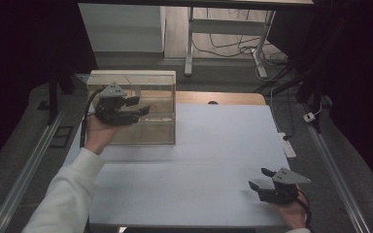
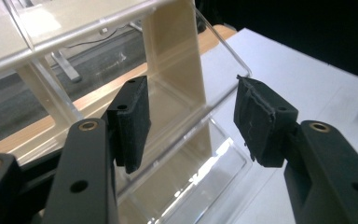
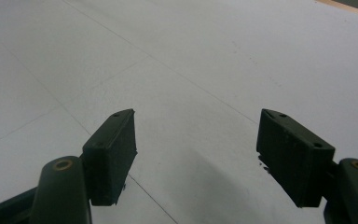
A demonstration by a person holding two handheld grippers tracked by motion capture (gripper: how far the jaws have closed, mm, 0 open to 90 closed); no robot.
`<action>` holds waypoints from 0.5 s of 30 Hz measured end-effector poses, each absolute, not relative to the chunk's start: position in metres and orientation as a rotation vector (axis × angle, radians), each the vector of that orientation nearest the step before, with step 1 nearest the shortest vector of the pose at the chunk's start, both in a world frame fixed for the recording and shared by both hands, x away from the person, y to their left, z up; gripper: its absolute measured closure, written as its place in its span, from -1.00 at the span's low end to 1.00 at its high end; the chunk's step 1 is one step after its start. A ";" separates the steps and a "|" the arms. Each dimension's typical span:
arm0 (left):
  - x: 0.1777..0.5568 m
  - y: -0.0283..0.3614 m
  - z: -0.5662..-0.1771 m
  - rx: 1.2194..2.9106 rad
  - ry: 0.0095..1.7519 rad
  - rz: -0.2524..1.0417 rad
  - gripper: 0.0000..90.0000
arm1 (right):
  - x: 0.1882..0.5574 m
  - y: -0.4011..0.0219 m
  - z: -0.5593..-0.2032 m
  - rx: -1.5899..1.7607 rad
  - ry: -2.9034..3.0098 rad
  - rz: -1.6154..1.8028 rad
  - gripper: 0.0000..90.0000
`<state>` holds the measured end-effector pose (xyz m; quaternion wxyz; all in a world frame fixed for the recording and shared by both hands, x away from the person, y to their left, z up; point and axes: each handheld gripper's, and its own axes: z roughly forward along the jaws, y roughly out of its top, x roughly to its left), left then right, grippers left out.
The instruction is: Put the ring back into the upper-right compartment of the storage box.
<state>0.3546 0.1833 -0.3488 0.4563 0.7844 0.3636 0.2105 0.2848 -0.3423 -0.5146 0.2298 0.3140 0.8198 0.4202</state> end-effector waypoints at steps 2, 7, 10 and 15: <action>0.350 0.185 -0.351 1.948 0.887 0.530 -0.01 | 0.285 -0.342 -0.515 0.864 2.255 1.157 -0.38; 0.340 0.190 -0.354 1.945 0.874 0.531 -0.03 | 0.286 -0.343 -0.515 0.862 2.256 1.159 -0.38; 0.332 0.193 -0.357 1.956 0.864 0.534 -0.04 | 0.286 -0.343 -0.515 0.861 2.255 1.162 -0.38; 0.318 0.200 -0.363 1.966 0.851 0.539 -0.05 | 0.285 -0.345 -0.514 0.864 2.251 1.165 -0.38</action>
